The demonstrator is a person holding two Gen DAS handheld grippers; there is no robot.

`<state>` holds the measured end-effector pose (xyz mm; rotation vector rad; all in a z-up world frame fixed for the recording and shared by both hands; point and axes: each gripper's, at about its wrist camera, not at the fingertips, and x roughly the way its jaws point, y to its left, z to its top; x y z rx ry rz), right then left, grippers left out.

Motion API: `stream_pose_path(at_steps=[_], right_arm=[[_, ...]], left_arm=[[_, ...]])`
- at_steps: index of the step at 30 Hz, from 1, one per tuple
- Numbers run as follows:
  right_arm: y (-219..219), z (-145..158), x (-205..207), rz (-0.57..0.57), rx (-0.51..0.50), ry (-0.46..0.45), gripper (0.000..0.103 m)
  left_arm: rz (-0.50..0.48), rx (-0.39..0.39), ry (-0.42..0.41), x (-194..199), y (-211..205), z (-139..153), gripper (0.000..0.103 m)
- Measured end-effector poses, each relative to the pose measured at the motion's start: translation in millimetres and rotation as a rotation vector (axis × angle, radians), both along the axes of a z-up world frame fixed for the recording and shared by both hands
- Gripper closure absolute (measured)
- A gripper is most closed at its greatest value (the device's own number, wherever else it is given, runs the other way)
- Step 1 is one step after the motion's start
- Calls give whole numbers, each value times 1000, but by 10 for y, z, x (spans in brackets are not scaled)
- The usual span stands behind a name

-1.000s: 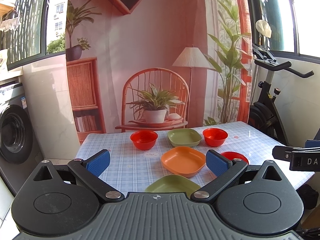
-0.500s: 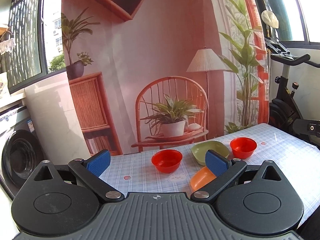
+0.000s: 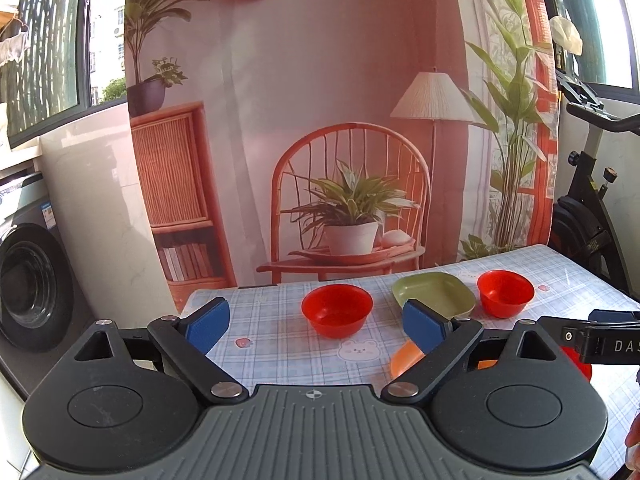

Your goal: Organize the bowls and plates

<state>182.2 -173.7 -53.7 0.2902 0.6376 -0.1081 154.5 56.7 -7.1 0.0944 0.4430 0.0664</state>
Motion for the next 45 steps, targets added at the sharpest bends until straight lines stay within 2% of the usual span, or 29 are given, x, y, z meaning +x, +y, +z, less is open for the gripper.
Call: stream_pose_path(at_steps=[4,8,13,14,17,19,23,27,29,35,37,41,45], right_arm=[[176,-306,19,57,-40,69,2],[282,-536,7,112,-85,122,14],[249,-797,20,141,-20,207,25],[248,-838,19,142,-24,221,29],[278,-933,-5,147,-63,253,32],[271,-1004,-23,154,-43,280,37],[261,-1111,-41,175,-22,337,50],[267,-1160,-49,195,5,363,61],[253,-1171,-53,195,16,372,70],[195,-1198,-56,184,48,396,80],[186,-1209,-53,186,57,402,81],[177,-1260,-64,190,84,422,89],[161,-1265,-73,185,97,426,89]], left_arm=[[-15,2,86,93,33,-336,13],[-22,-8,152,148,67,-628,17],[-18,-25,238,213,71,-973,26],[-17,-29,249,215,71,-1022,26],[-12,-42,276,215,53,-1154,28],[-9,-54,294,217,47,-1236,29],[5,-82,331,214,54,-1352,33],[2,-104,354,209,63,-1423,43],[-2,-111,363,205,52,-1443,44],[7,-135,392,198,41,-1526,53],[20,-132,401,192,36,-1551,60],[18,-144,427,175,20,-1603,77],[7,-181,436,148,25,-1637,89]])
